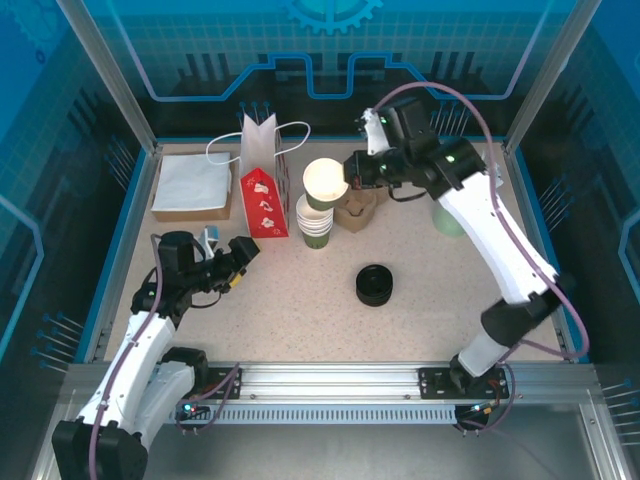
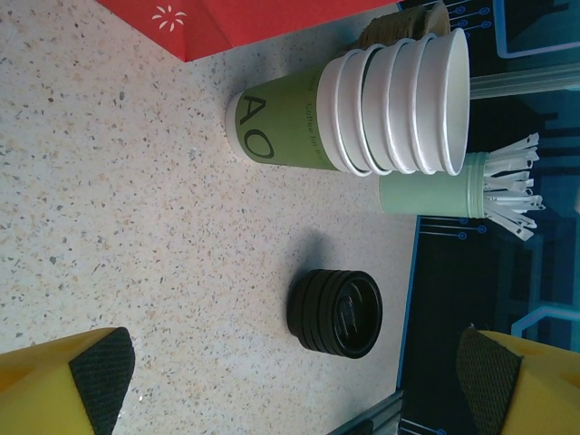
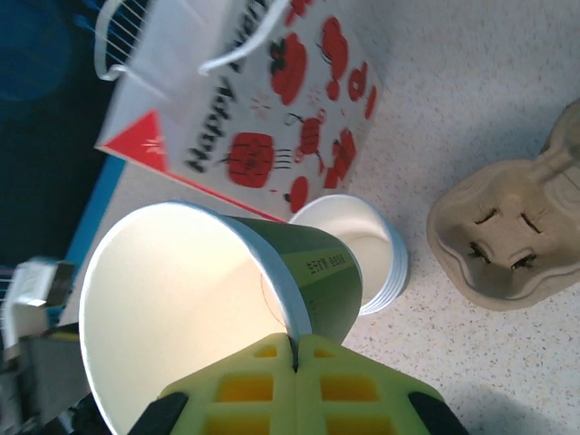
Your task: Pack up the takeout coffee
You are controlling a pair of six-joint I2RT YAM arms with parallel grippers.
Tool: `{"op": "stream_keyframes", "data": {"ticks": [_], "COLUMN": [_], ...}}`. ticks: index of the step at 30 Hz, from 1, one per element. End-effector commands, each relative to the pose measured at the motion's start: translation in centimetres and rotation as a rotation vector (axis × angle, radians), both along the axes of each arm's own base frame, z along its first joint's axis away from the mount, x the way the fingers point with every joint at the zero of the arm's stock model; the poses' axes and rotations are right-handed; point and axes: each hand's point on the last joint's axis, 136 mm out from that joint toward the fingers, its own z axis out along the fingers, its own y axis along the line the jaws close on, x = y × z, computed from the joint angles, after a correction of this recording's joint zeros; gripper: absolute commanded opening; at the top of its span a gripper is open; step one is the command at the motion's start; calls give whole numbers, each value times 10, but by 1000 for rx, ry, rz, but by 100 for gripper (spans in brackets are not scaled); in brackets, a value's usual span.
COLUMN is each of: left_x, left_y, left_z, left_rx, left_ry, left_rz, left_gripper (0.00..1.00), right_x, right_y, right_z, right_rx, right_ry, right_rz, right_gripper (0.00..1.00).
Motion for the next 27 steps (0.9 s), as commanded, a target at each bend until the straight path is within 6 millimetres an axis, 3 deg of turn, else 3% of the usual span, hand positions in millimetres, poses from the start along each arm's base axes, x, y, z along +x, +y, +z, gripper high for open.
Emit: {"op": "stream_keyframes", "data": {"ticks": [1,5,10,17,27], "left_x": [-4,-4,-4,-7,-6], "left_y": [-6,-6,-6,-6,-6], "left_z": [14,14,10,3,1], "left_rx": [-10,-9,-13,-15,-12], "left_ry": [-26,-27,-15,4,6], "left_rz": [-44,-41,-40,-38,-40], "left_gripper": [96,96,96,96,96], "right_x": [-40,-68,-79,-72,-59], "right_y": [0,2,9,21,16], "right_z": [-11,-44,-99,-161,-219], "right_rx": [-19,-25,-35,-62,-153], "right_ry": [49,110,182,260,333], "right_rz": [50,61,67,71,42], "right_gripper": [5,5,5,6,7]}}
